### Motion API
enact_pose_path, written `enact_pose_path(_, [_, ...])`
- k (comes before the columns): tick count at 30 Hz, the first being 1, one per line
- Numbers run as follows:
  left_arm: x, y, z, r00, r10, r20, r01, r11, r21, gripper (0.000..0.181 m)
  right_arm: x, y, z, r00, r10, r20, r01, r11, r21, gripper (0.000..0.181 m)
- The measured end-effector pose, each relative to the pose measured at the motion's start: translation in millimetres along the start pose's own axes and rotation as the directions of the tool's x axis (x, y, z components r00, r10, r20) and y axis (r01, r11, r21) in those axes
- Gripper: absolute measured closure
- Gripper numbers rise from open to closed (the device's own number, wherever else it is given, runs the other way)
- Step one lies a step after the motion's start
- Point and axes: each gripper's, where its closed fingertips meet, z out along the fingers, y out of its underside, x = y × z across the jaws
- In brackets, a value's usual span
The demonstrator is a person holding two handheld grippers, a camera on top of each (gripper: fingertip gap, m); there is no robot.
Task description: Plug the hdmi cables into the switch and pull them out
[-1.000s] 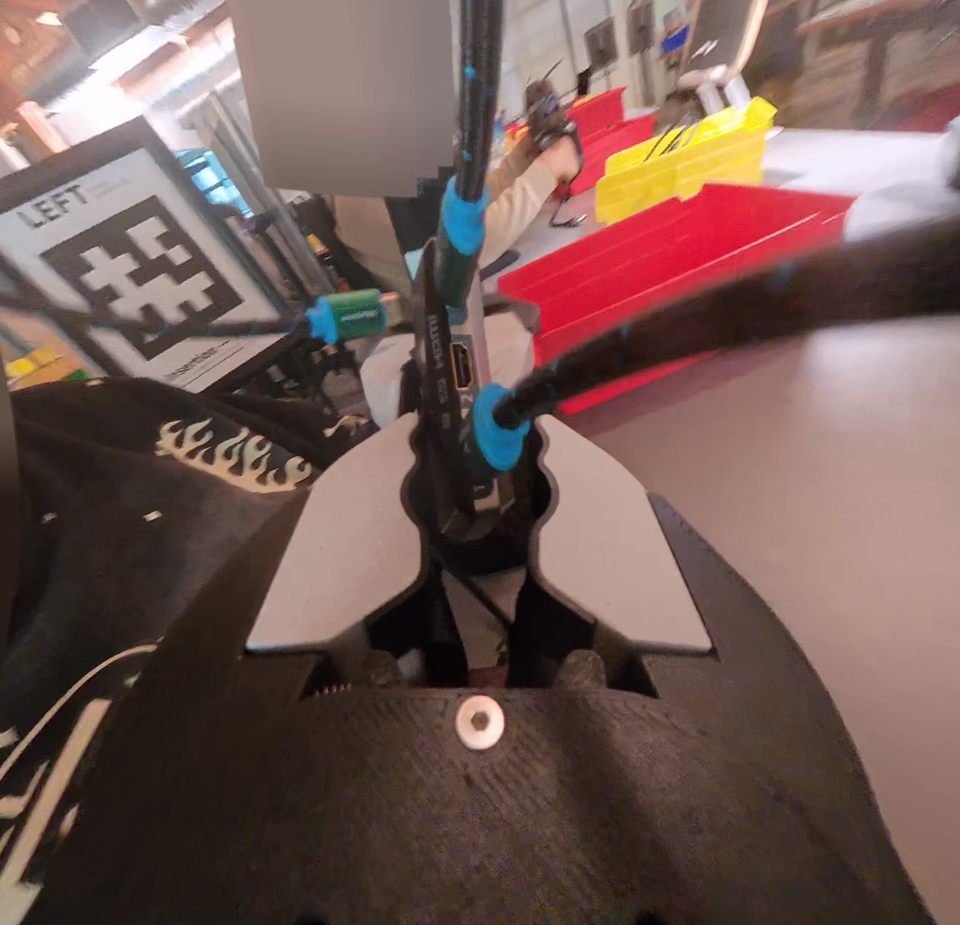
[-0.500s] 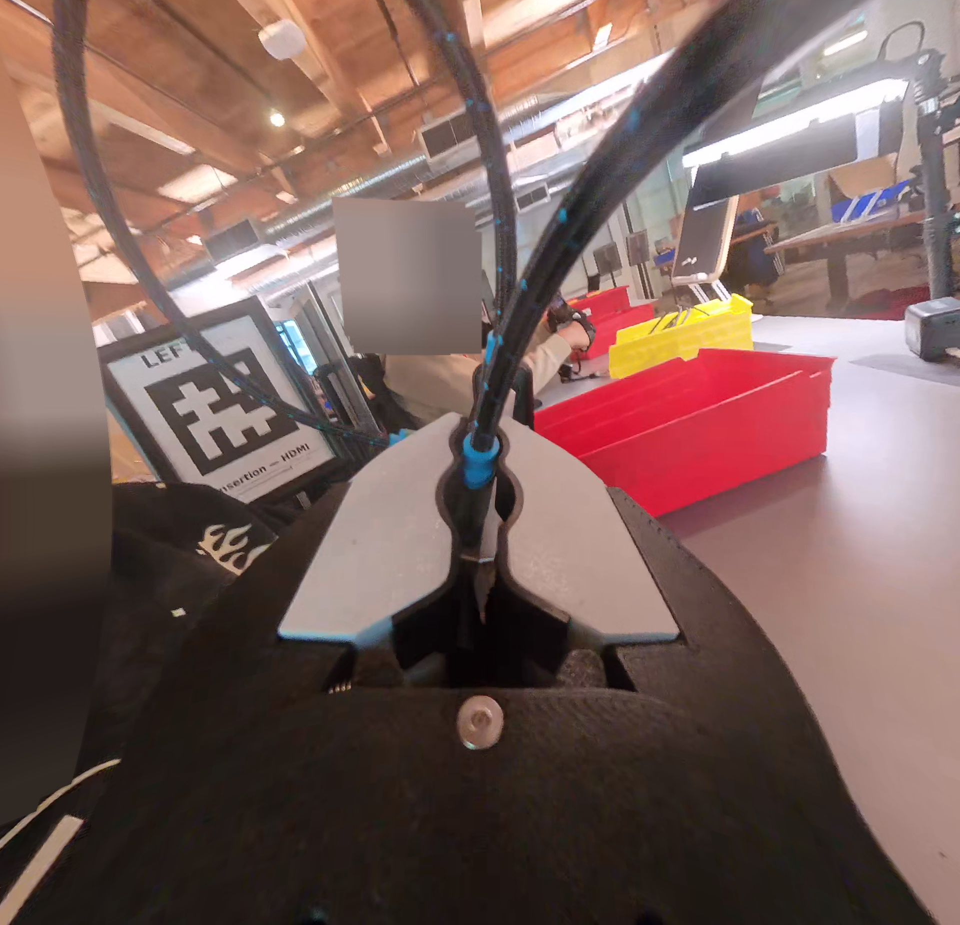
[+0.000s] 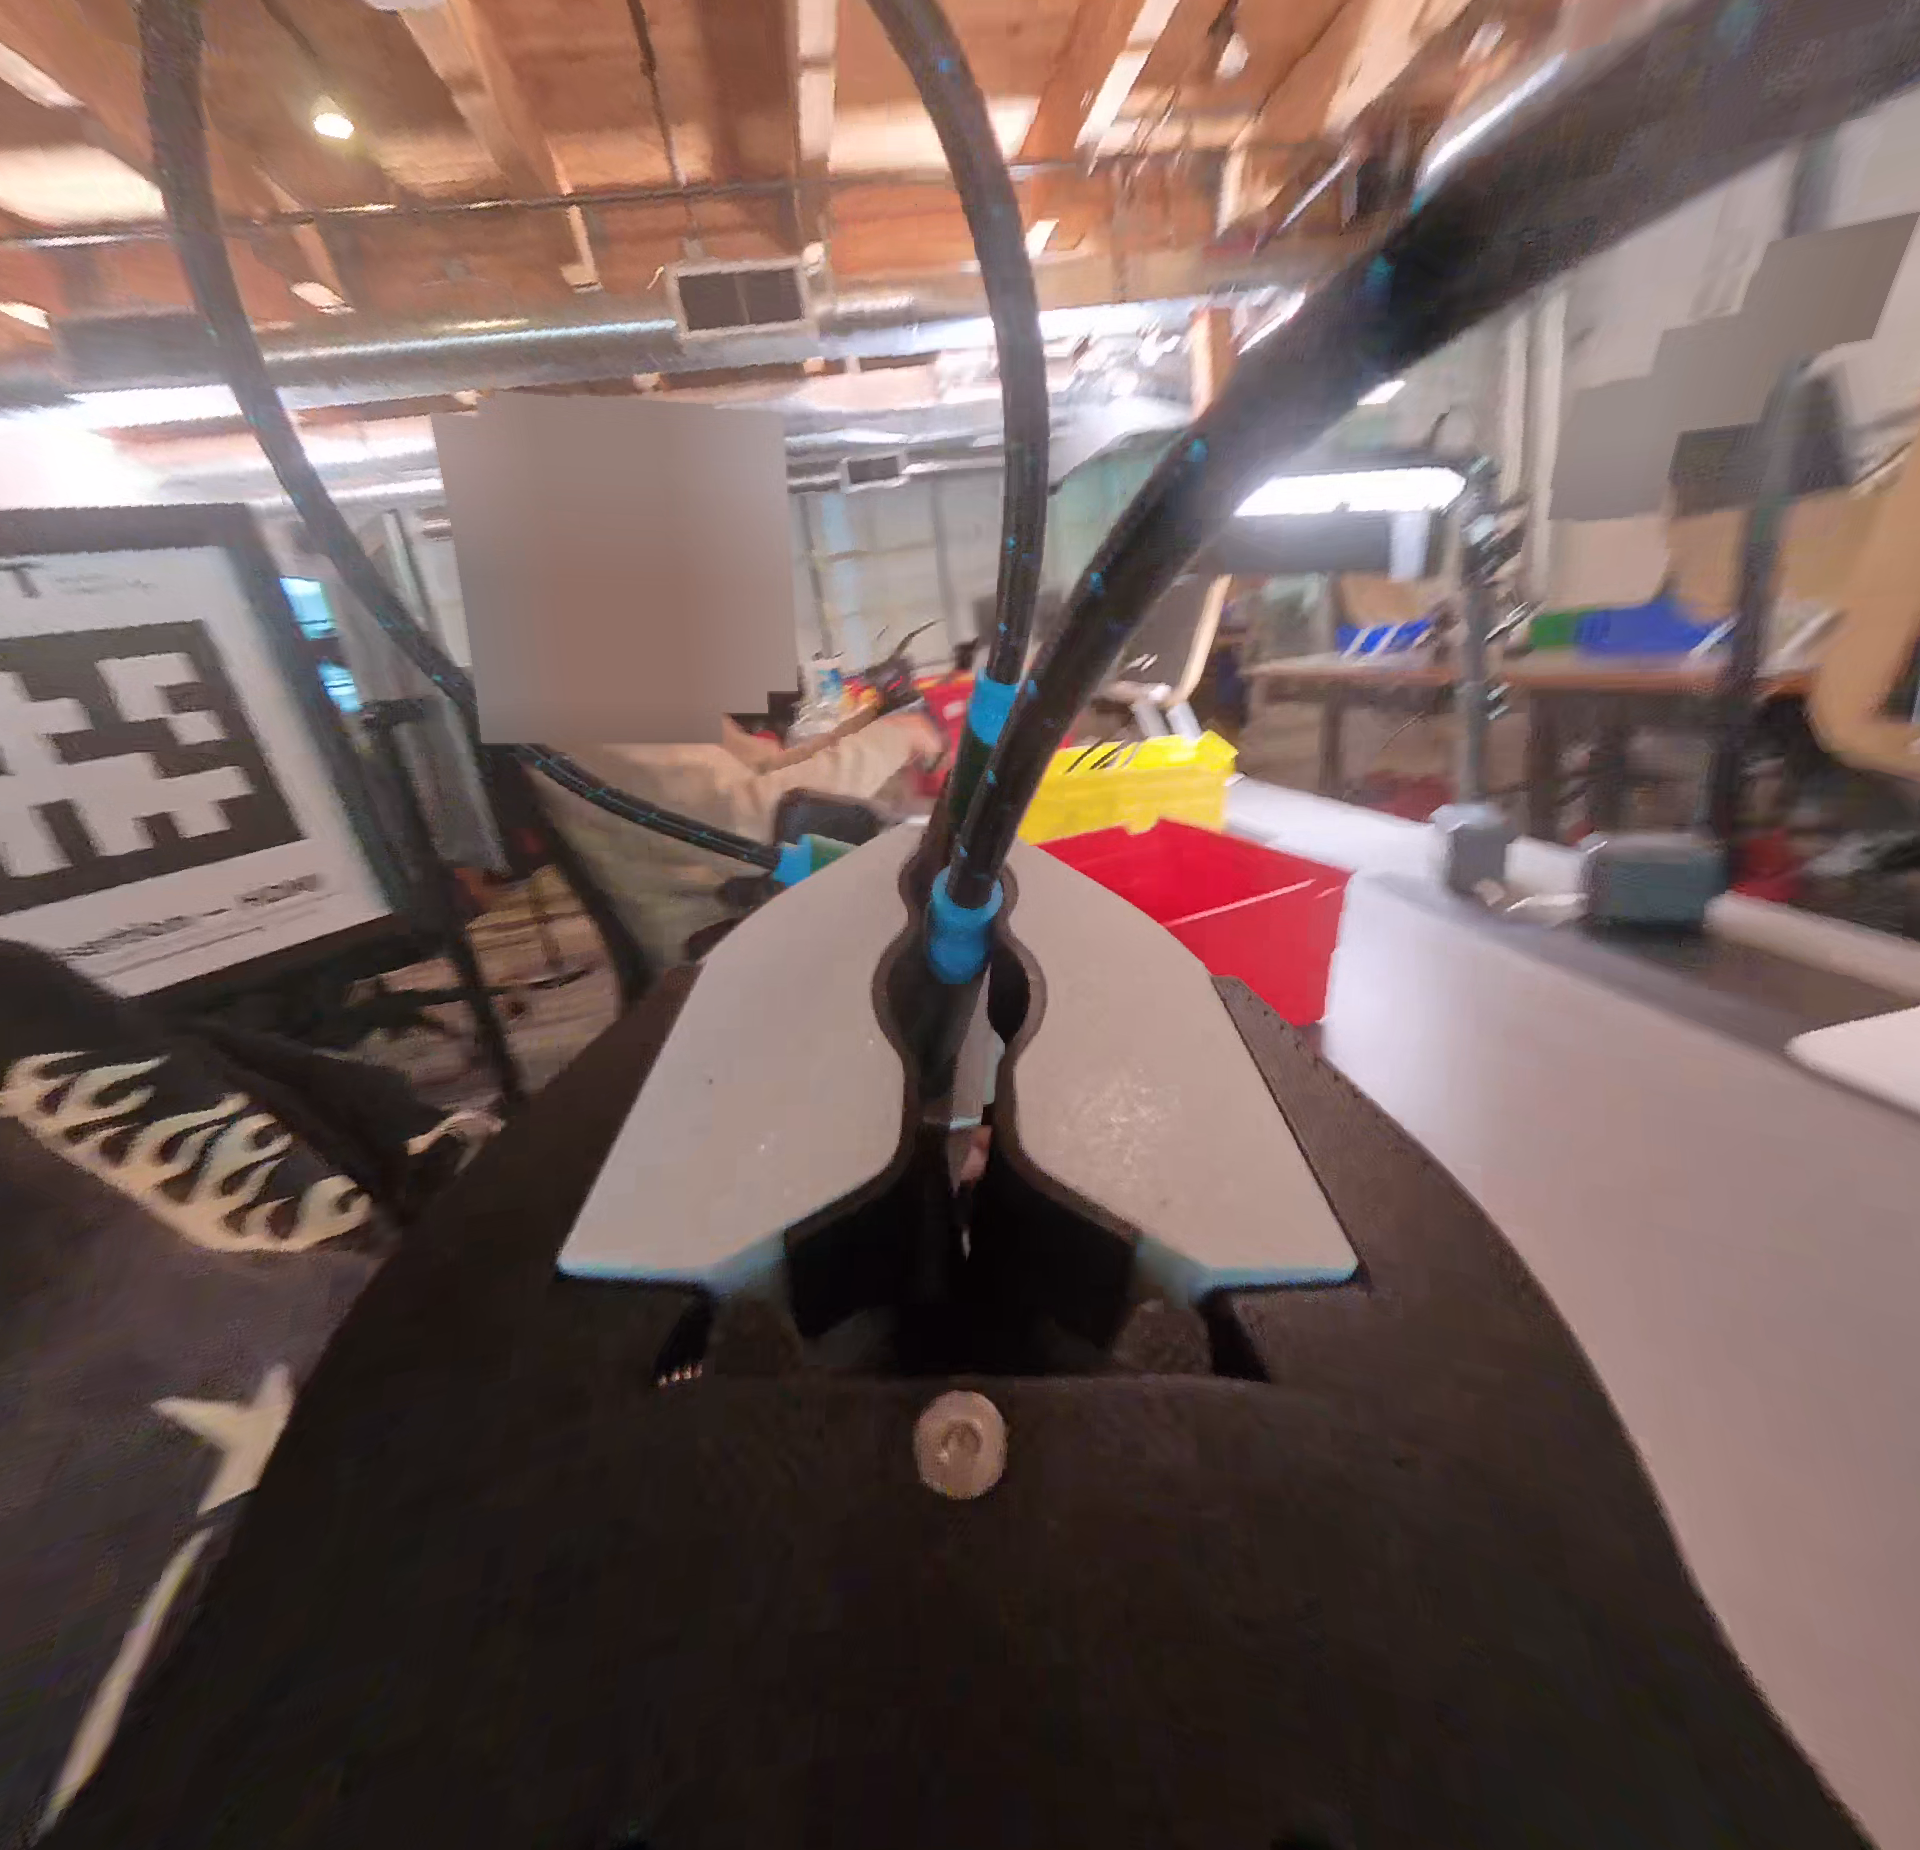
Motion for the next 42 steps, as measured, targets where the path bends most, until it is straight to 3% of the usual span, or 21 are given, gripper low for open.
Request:
enact_pose_path(2, [-14.9,-23.2,-11.2,0.970,0.157,0.186,-0.181,0.977,0.116,0.084,5.9,-12.8,-6.0,0.997,-0.049,-0.061,0.054,0.995,0.085,0.174])
enact_pose_path(3, [-18.7,-43.6,-25.8,0.911,0.258,0.323,-0.330,0.924,0.194,0.085,10.7,-19.1,-9.8,0.994,-0.049,-0.098,0.062,0.989,0.137,0.174])
enact_pose_path(5, [5.6,-77.9,-51.9,0.684,0.507,0.524,-0.683,0.697,0.218,0.108,21.0,-27.8,-17.6,0.981,-0.071,-0.181,0.110,0.970,0.216,0.174])
enact_pose_path(6, [26.3,-78.6,-46.2,0.626,0.598,0.500,-0.753,0.630,0.190,0.112,25.0,-31.3,-20.9,0.974,-0.075,-0.212,0.129,0.960,0.249,0.174])
enact_pose_path(7, [46.6,-73.6,-36.5,0.653,0.623,0.429,-0.743,0.635,0.209,0.118,27.9,-34.6,-24.0,0.971,-0.062,-0.232,0.129,0.949,0.286,0.174])
enact_pose_path(9, [81.8,-53.5,-18.9,0.843,0.496,0.210,-0.538,0.792,0.288,0.128,31.1,-37.7,-28.1,0.969,-0.018,-0.245,0.106,0.930,0.351,0.174])
enact_pose_path(11, [87.6,-16.3,2.4,0.974,0.218,0.056,-0.225,0.959,0.172,0.131,30.9,-37.7,-29.8,0.967,0.010,-0.254,0.093,0.916,0.390,0.174])
enact_pose_path(12, [84.9,8.7,12.4,0.995,0.097,0.018,-0.098,0.993,0.058,0.131,27.9,-38.2,-29.5,0.970,0.015,-0.244,0.088,0.910,0.406,0.174])
enact_pose_path(14, [75.5,47.6,22.9,0.997,-0.079,0.000,0.078,0.993,-0.093,0.125,17.2,-41.0,-29.1,0.978,0.013,-0.206,0.082,0.892,0.445,0.174])
enact_pose_path(15, [70.0,57.5,24.9,0.989,-0.151,0.004,0.150,0.983,-0.103,0.122,10.7,-42.6,-28.9,0.983,0.013,-0.183,0.075,0.881,0.466,0.173])
enact_pose_path(17, [65.7,58.0,26.9,0.963,-0.265,-0.046,0.264,0.964,-0.037,0.121,-3.8,-42.3,-26.2,0.993,0.031,-0.115,0.031,0.864,0.502,0.172])
enact_pose_path(19, [60.3,36.6,23.0,0.938,-0.325,-0.120,0.338,0.935,0.111,0.118,-16.0,-33.7,-17.0,0.997,0.055,-0.057,-0.019,0.866,0.499,0.173])
enact_pose_path(22, [68.9,7.8,13.1,0.907,-0.329,-0.263,0.385,0.902,0.197,0.120,-28.5,-5.3,7.5,0.997,0.080,0.011,-0.078,0.918,0.390,0.174])
enact_pose_path(23, [66.1,8.1,12.9,0.917,-0.321,-0.237,0.366,0.912,0.185,0.120,-30.4,2.0,13.5,0.994,0.102,0.028,-0.105,0.924,0.368,0.174])
enact_pose_path(25, [54.9,8.8,7.4,0.959,-0.230,-0.165,0.263,0.939,0.222,0.144,-30.6,8.9,18.6,0.992,0.122,0.037,-0.128,0.933,0.337,0.174])
enact_pose_path(28, [45.6,8.6,2.2,0.976,-0.159,-0.152,0.191,0.955,0.226,0.153,-21.0,18.0,23.1,0.981,0.190,0.038,-0.194,0.954,0.230,0.171])
enact_pose_path(31, [38.7,8.0,0.2,0.960,-0.230,-0.163,0.260,0.944,0.204,0.156,-5.6,9.0,9.4,0.964,0.263,0.036,-0.261,0.914,0.312,0.155])
enact_pose_path(35, [34.6,11.7,-0.5,0.970,-0.207,-0.127,0.231,0.948,0.218,0.156,-3.2,33.7,2.2,0.966,0.260,-0.001,-0.244,0.909,0.337,0.136])
enact_pose_path(38, [34.5,19.8,0.9,0.980,-0.173,-0.100,0.190,0.960,0.206,0.156,-6.8,21.3,-4.9,0.987,0.160,-0.036,-0.133,0.911,0.389,0.169])
enact_pose_path(39, [35.0,19.6,0.4,0.981,-0.165,-0.099,0.183,0.960,0.213,0.156,-7.6,22.6,-3.8,0.992,0.122,-0.038,-0.100,0.925,0.366,0.168])
enact_pose_path(42, [31.1,18.8,-0.9,0.983,-0.167,-0.082,0.181,0.958,0.223,0.156,-5.8,29.1,-0.8,0.979,0.201,0.027,-0.198,0.919,0.340,0.170])
